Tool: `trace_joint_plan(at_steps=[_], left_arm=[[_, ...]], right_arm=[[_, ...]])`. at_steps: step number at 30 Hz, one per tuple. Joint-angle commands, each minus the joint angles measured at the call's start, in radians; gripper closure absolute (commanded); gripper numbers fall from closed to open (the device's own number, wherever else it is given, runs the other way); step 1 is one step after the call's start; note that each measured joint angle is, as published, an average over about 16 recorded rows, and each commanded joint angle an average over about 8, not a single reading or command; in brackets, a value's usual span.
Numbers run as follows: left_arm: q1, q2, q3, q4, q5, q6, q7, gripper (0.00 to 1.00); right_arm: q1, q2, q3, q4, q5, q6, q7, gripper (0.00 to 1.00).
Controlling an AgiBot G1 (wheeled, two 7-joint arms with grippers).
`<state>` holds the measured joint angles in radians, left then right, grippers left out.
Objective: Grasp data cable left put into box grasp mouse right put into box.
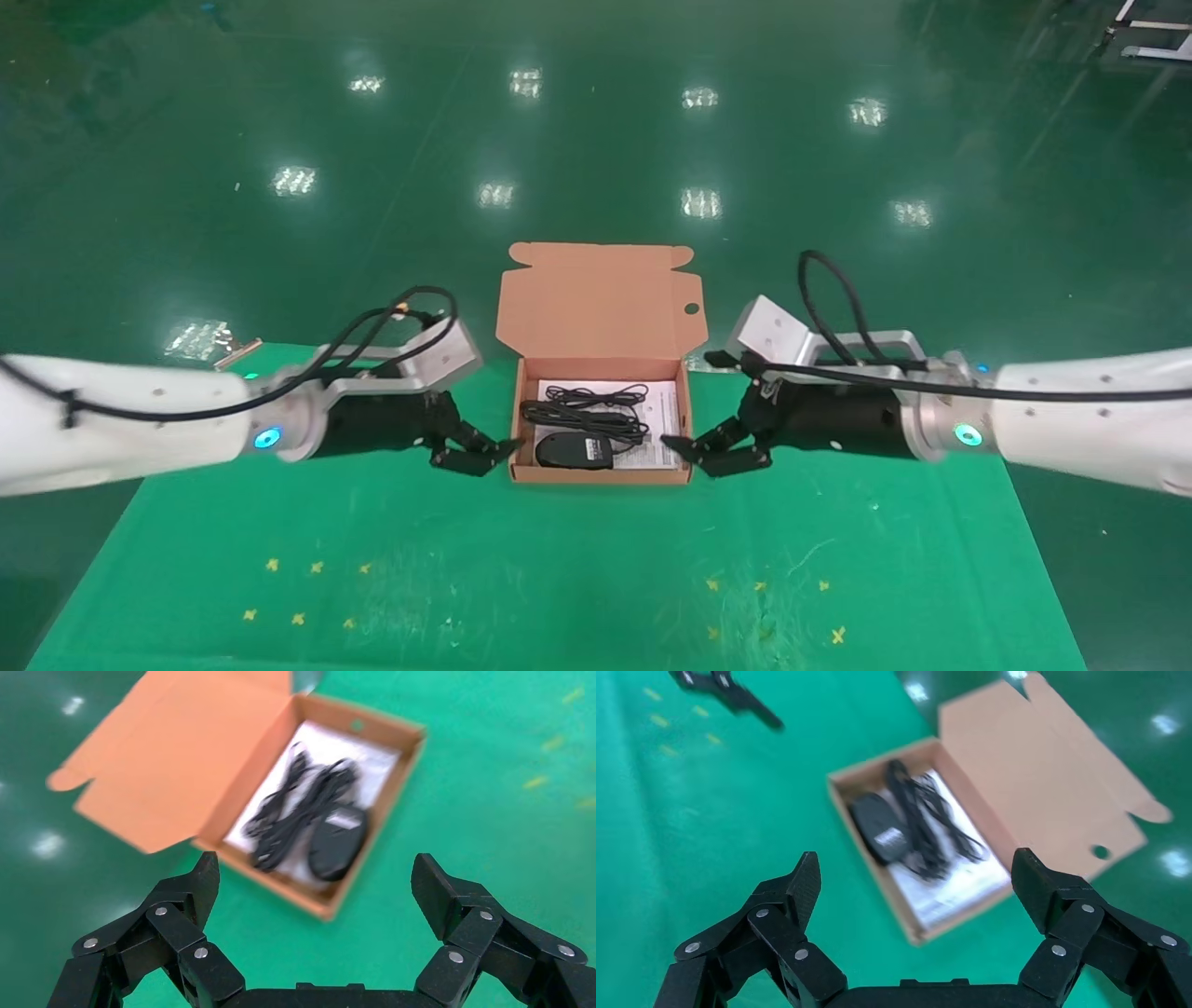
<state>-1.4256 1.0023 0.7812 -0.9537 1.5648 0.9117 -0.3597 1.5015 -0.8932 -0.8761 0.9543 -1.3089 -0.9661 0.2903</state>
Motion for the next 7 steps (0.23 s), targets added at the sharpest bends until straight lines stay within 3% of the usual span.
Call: trace_joint_plan(at_steps=[1,7], left_arm=[[0.021,-0.023,-0.029,-0.019,-0.049,0.034,0.010,0.00],[0.067,-0.075,-0.096,-0.063,-0.159,0.112,0.033,0.00]], right_arm=[[-0.024,0.016,0.033,0.018,0.032,-0.030,-0.006,0.00],[-0.078,0.051,0.108,0.060,0.105,-0.096,-0.019,0.00]])
